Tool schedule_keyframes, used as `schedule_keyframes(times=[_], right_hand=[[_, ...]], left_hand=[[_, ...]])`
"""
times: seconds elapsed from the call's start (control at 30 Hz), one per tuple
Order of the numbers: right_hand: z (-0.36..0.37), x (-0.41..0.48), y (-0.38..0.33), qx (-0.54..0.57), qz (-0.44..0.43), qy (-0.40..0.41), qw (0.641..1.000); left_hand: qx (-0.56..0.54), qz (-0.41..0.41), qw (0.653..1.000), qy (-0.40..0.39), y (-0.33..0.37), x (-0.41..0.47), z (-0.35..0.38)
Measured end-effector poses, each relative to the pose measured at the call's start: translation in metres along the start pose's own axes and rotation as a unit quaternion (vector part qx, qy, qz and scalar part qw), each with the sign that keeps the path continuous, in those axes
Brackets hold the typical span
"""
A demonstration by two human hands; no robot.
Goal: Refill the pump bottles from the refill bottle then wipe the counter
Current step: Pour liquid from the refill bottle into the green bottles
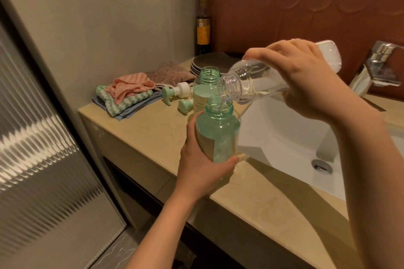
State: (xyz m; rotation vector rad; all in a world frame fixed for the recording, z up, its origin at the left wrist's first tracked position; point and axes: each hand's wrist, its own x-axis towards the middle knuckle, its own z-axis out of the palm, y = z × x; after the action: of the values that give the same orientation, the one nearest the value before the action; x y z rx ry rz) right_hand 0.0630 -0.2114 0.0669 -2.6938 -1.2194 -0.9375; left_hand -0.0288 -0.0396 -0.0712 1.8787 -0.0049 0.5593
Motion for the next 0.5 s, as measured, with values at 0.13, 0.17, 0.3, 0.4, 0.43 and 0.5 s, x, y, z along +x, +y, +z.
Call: schedule_keyframes(times=[0.13,0.17,0.3,0.4,0.43,0.5], right_hand=[[-0.0001,0.0005,0.0,0.001,0.0,0.0,1.0],[-0.0003,0.0006,0.0001,0.001,0.0,0.0,1.0],[-0.0009,0.0004,0.0,0.001,0.0,-0.001,1.0],[-0.001,0.0001,-0.0002,-0.001,-0.002,-0.001,1.0],[-0.0011,0.0001,0.0,-0.001,-0.003,-0.001,1.0],[-0.0012,0.0002,0.0003,0.0,-0.002,-0.002,1.0]], left_hand=[[0.004,0.0,1.0,0.0,0.0007,0.0001,0.0001],[0.005,0.0,1.0,0.0,0.0005,0.0002,0.0],[0.002,-0.001,1.0,0.003,-0.0005,0.0002,-0.0003],[0.001,-0.006,1.0,0.002,0.0006,-0.0002,-0.0002],[0.001,-0.007,1.0,0.003,0.0009,-0.0002,-0.0002],[0.002,-0.008,1.0,0.004,0.0013,-0.0002,0.0]])
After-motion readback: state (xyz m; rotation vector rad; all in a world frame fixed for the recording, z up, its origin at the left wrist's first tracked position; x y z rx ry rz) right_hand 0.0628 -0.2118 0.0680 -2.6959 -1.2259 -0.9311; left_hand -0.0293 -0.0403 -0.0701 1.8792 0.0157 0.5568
